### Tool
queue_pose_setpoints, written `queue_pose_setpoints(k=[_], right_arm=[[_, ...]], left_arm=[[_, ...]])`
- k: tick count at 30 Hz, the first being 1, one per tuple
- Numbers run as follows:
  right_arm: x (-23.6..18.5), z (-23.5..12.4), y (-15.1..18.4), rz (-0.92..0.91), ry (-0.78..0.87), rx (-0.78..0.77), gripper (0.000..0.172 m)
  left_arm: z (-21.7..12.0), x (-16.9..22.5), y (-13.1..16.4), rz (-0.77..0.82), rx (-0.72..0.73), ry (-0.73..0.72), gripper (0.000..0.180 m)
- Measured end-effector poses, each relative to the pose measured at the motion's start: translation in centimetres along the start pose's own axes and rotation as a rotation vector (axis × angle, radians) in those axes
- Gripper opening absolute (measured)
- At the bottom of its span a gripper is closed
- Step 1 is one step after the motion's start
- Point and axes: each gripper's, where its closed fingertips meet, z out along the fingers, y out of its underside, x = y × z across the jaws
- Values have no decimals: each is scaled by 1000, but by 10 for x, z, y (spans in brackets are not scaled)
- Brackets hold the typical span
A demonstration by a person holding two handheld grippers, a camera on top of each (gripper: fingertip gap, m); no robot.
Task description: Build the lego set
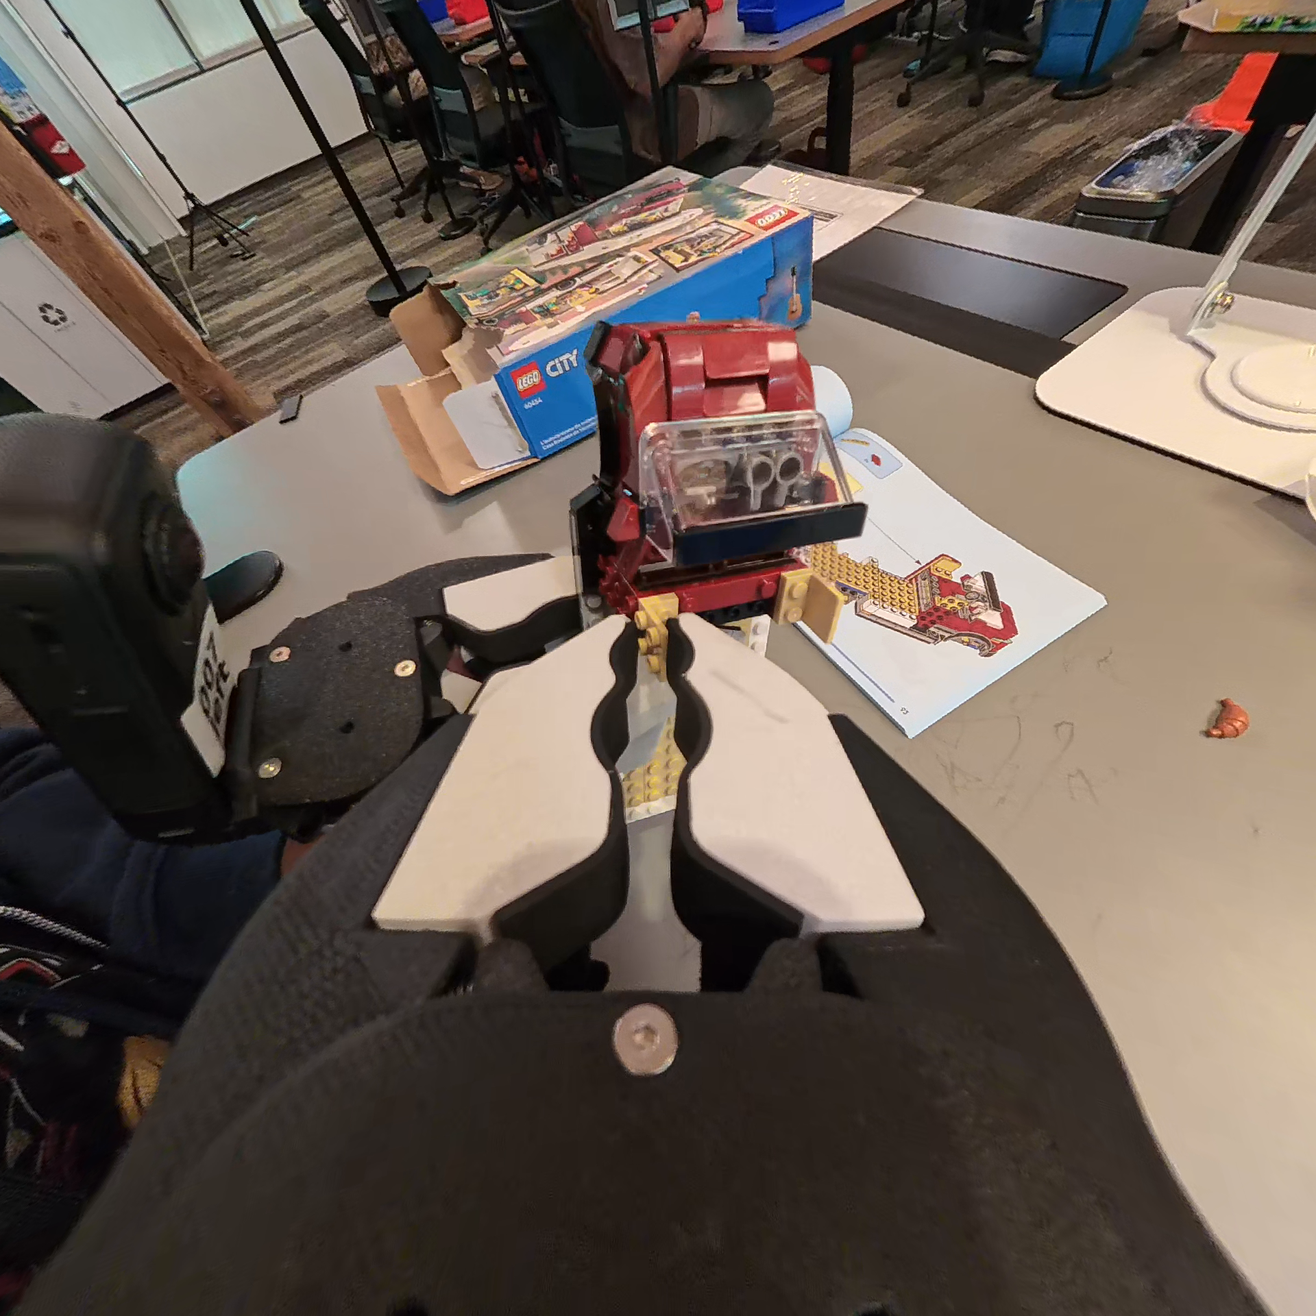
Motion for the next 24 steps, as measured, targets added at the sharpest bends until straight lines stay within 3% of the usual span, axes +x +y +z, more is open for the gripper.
queue_pose_setpoints(k=[10, 15, 19, 24], right_arm=[[3, 0, 7, -12, -12, -21, 9], [5, 1, 8, -47, 27, -5, 23], [3, 0, 5, -57, 15, 17, 8], [1, 0, 4, -72, -1, 27, 6]], left_arm=[[4, 4, 6, -17, -27, 66, 24], [6, 4, 12, -90, -56, 100, 23], [5, 2, 10, -90, -39, 94, 23], [4, 3, 9, -103, -29, 116, 23]])
